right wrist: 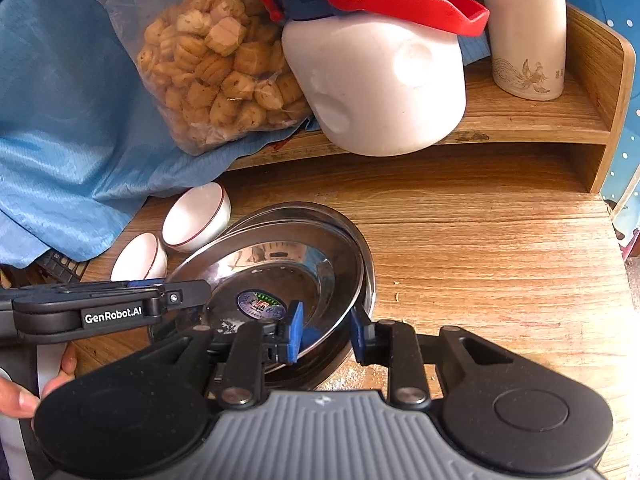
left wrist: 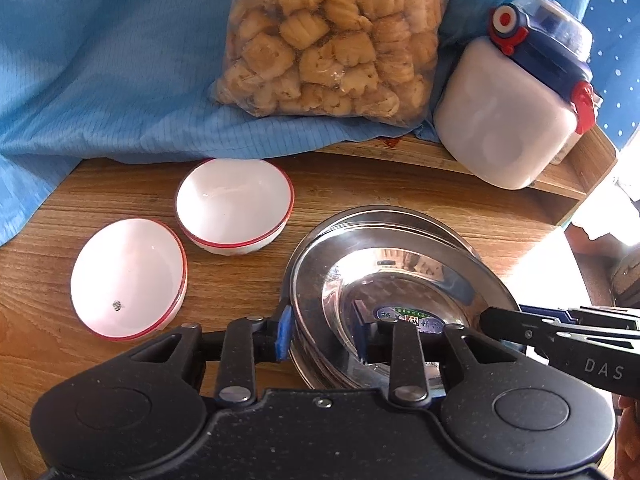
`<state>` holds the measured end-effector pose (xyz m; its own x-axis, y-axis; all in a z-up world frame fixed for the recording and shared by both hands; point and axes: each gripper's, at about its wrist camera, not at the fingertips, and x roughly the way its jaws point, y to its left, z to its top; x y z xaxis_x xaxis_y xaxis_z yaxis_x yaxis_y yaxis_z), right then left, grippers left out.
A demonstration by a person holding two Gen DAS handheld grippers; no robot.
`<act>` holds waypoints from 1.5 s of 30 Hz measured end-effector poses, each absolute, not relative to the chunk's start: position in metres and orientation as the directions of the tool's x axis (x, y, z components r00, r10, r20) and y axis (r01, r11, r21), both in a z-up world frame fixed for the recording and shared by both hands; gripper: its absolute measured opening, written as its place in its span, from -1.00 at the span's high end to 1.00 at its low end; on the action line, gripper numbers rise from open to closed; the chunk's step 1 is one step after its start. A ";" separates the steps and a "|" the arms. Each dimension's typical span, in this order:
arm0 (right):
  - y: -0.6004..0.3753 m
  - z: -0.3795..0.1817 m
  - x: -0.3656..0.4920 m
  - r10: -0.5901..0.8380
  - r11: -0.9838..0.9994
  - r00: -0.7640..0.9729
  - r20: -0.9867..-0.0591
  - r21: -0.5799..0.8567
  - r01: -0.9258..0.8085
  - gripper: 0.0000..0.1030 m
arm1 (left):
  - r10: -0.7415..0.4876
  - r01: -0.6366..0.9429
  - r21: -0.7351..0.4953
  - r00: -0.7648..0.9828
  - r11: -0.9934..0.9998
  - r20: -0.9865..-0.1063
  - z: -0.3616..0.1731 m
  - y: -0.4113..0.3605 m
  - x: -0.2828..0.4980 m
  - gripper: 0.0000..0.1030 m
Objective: Organize plates and bowls
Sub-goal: 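Lower the logo plate onto the first plate and open both grippers, then move both grippers to the rim of the deep steel bowl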
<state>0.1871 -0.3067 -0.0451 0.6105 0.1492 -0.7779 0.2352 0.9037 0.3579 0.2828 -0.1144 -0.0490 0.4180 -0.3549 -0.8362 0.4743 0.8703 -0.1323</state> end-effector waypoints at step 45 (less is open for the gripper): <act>-0.230 -0.011 0.193 0.071 0.954 0.605 -0.793 0.230 0.191 -0.99 | -0.141 0.164 -0.034 0.705 0.986 -0.695 0.023 0.027 0.264 -0.98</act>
